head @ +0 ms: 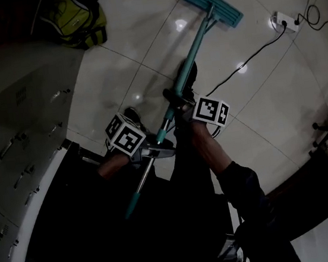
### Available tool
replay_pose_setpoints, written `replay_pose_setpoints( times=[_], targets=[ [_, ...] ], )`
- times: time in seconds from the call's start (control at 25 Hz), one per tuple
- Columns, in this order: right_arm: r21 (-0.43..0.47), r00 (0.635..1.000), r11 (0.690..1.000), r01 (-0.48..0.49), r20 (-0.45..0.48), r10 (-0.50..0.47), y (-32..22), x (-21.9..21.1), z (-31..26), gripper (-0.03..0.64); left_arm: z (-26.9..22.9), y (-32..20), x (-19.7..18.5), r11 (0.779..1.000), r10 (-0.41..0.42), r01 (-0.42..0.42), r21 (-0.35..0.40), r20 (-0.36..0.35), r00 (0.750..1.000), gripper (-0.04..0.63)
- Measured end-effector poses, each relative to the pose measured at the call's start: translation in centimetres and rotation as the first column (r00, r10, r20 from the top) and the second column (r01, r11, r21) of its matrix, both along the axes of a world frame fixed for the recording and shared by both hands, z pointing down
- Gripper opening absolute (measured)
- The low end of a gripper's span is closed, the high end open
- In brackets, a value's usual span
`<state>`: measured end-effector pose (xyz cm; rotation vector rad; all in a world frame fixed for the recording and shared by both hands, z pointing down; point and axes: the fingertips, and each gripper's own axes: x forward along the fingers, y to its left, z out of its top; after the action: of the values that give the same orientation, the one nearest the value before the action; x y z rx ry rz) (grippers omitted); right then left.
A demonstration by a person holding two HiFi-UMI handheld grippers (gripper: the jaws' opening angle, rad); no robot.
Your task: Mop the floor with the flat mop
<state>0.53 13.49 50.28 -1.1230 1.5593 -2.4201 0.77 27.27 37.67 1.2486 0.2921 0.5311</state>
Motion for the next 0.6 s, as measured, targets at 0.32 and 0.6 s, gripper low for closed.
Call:
replay_pose_setpoints(
  times=[0.32, 0.6],
  targets=[
    [-0.08, 0.995, 0.995, 0.051, 0.091, -0.044, 9.0, -8.7, -0.5, 0.196, -1.3, 7.7, -7.9, 0.999, 0.018, -0.015, -0.051, 0.064, 0.998, 0.15],
    [-0.089, 0.996, 0.995, 0.044, 0.087, -0.036, 10.7, -9.8, 1.3, 0.193, 0.5, 9.3, -9.1, 0.998, -0.001, 0.005, -0.056, 0.069, 0.998, 0.15]
  ],
)
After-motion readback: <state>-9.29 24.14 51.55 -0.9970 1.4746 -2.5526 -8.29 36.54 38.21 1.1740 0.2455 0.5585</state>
